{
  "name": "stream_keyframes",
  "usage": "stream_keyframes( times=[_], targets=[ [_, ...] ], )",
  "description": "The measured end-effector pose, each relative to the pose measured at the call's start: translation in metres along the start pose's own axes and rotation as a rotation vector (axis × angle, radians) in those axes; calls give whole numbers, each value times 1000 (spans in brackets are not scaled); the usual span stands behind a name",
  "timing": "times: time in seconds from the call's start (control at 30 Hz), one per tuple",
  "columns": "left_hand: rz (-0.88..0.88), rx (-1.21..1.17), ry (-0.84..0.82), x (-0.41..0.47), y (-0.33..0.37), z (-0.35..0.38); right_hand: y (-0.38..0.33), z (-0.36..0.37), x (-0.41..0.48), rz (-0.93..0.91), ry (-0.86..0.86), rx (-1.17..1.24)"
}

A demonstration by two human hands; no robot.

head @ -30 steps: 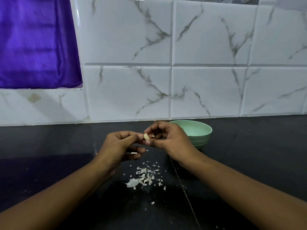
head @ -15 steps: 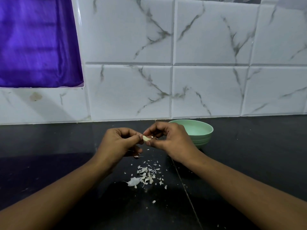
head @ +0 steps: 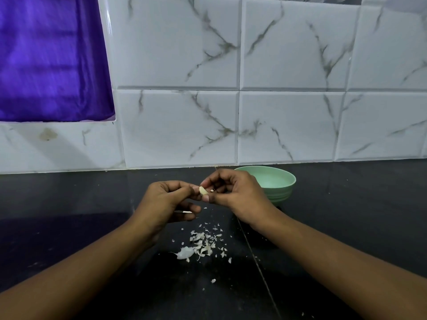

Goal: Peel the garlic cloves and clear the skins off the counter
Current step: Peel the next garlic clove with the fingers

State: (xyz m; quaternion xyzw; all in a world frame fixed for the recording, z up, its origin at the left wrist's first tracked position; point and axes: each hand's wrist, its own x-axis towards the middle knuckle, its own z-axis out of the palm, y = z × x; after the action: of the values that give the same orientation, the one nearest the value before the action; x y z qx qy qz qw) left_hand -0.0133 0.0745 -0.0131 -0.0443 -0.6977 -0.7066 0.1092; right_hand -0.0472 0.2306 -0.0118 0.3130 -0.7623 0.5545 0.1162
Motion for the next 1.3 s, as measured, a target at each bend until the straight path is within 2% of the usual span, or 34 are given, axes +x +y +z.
stream_keyframes(
  times=[0.3,0.63,0.77,0.97,1.3],
  targets=[
    [-9,27,-18,0,-3,0,-3,1,-2,-61,54,-124],
    [97,86,45,1,-6,-1,-1,0,1,14,55,-25],
    [138,114,78,3,-8,-2,-1,1,0,25,67,-71],
    [123,80,61,4,-9,-1,-1,2,0,53,63,-18],
    [143,66,47,4,-8,-1,0,3,-1,-7,74,-26]
  ],
)
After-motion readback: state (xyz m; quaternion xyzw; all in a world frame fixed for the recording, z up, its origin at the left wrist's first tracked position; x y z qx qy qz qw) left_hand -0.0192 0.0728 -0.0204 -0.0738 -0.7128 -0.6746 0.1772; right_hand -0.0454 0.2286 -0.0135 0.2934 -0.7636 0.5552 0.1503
